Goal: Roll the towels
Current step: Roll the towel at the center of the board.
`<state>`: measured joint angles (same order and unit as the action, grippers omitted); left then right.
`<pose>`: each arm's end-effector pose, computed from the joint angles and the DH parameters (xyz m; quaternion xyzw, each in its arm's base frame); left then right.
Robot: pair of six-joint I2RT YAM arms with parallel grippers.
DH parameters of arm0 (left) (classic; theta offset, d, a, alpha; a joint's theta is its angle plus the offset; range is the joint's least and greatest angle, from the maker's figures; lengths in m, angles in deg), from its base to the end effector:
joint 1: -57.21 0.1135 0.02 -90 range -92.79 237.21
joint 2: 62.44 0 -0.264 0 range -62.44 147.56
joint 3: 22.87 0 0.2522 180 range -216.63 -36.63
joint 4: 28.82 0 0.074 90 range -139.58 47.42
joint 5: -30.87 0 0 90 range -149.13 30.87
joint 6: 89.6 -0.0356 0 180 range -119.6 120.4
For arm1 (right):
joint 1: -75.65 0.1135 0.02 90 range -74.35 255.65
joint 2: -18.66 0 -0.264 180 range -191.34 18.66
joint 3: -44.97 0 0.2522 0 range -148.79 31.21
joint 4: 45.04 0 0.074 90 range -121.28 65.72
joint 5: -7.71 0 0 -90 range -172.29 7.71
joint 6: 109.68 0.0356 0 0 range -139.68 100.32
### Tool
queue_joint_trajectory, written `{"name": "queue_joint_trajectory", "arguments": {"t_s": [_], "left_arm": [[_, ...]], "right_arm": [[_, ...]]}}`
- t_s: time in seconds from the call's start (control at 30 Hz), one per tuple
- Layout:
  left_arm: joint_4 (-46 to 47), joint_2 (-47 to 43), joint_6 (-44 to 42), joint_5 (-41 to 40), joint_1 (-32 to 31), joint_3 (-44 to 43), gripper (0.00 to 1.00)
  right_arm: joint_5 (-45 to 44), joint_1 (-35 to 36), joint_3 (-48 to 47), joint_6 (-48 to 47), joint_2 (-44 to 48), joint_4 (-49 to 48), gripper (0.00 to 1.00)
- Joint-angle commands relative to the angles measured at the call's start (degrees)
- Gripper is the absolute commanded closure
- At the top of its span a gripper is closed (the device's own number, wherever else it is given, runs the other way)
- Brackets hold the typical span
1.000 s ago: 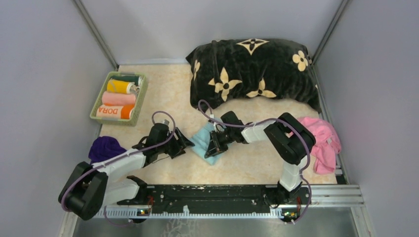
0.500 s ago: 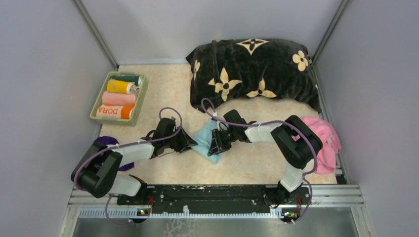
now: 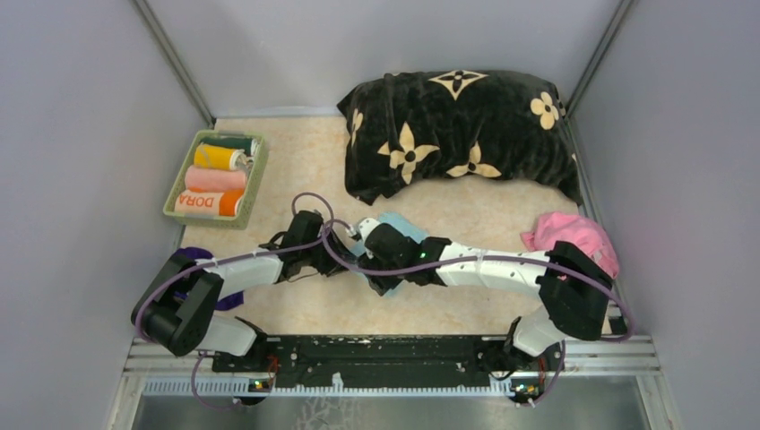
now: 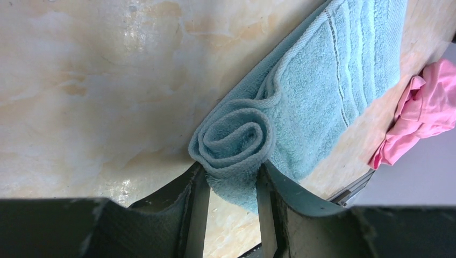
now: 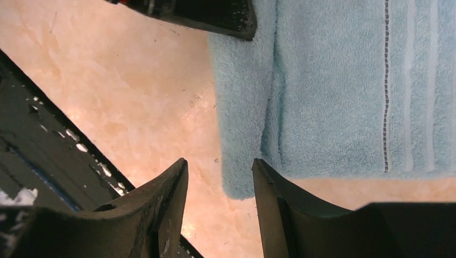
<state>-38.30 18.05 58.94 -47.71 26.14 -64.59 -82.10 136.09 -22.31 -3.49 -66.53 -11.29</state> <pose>0.2067 -0.1327 0.1347 -0.1863 0.9116 -0.3158 0.1861 0.1508 0.2661 0.2130 -0.3562 0.8748 0.2048 0.2567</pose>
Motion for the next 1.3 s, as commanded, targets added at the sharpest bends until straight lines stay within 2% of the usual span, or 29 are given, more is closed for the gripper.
{"name": "queue_joint_trajectory", "arguments": {"t_s": [0.0,0.3,0.63,0.7,0.8,0.93,1.03,1.13,1.27], "left_arm": [[-6.28,2.05,-2.30,-5.03,-0.56,0.18,0.57],[-7.57,1.74,-2.26,-6.23,-1.19,-0.31,0.56],[-8.59,1.41,-2.46,-7.06,-1.34,-0.85,0.51],[-8.91,1.21,-2.66,-7.30,-1.32,-1.07,0.50],[-9.56,0.72,-2.70,-7.43,-1.33,-1.43,0.46],[-10.61,-2.05,-2.51,-8.21,-1.28,-1.39,0.38],[-11.71,-5.09,-2.31,-9.26,-1.27,-1.02,0.32],[-12.96,-8.42,-2.24,-10.13,-1.19,-0.53,0.27],[-13.38,-12.71,-2.46,-9.75,-1.08,1.14,0.22]], "right_arm": [[-17.33,6.09,-4.56,-3.62,-2.19,2.91,0.52],[-26.38,13.69,-8.85,-4.52,-12.65,5.70,0.53],[-29.09,14.79,-6.23,-0.25,-18.37,10.26,0.60],[-29.22,14.72,-5.27,0.80,-18.48,10.75,0.62],[-27.59,14.70,-4.11,1.54,-17.92,10.21,0.73],[-20.97,13.10,-2.41,1.49,-14.98,6.83,0.88],[-10.90,9.62,0.06,0.93,-10.95,1.24,1.00],[2.17,4.66,3.24,1.13,-6.00,-5.70,1.00],[18.07,-3.41,5.94,3.39,-4.04,-13.11,1.00]]}}
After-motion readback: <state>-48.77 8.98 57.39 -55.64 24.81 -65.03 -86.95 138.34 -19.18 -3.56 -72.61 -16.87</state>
